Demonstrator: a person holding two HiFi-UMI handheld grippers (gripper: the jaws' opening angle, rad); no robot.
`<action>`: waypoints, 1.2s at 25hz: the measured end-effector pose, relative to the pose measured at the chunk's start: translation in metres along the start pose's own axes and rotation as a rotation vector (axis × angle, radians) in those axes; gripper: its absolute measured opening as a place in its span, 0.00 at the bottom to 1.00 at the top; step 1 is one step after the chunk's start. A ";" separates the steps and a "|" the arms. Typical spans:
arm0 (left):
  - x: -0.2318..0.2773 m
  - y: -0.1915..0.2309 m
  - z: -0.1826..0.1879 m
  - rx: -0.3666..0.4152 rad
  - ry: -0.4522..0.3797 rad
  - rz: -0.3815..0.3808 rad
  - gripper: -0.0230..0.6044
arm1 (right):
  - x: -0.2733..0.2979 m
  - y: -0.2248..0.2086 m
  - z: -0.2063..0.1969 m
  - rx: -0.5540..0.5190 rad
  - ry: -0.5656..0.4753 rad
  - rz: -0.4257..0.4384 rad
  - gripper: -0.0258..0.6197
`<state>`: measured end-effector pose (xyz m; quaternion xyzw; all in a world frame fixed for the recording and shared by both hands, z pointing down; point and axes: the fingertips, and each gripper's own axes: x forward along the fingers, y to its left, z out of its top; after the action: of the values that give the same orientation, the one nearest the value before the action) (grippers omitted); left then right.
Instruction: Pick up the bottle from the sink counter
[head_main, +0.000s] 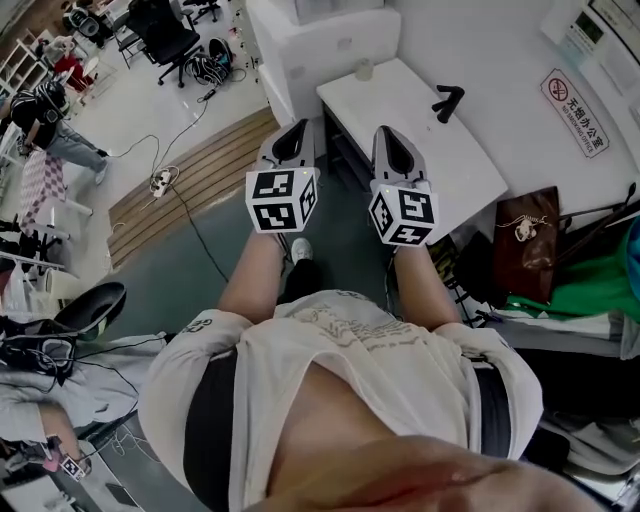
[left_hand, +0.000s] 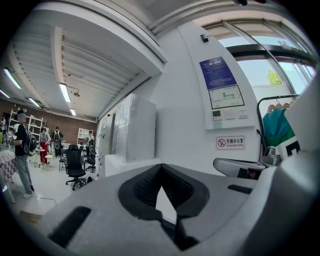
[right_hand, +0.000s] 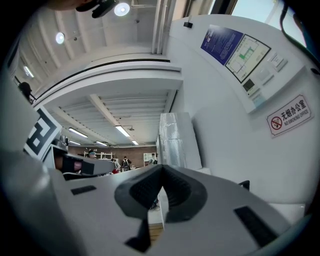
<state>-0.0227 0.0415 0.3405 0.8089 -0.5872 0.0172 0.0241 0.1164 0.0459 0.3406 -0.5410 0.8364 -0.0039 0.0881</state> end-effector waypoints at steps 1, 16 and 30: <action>0.005 0.003 -0.001 -0.004 0.002 -0.001 0.07 | 0.005 -0.001 -0.002 0.000 0.003 0.003 0.08; 0.119 0.060 0.004 -0.001 0.038 -0.083 0.07 | 0.124 -0.023 -0.011 0.008 0.007 -0.049 0.08; 0.202 0.139 0.001 -0.008 0.065 -0.207 0.07 | 0.232 -0.006 -0.032 -0.010 0.036 -0.149 0.08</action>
<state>-0.0923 -0.1928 0.3533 0.8642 -0.4993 0.0387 0.0482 0.0238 -0.1697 0.3399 -0.6020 0.7953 -0.0161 0.0696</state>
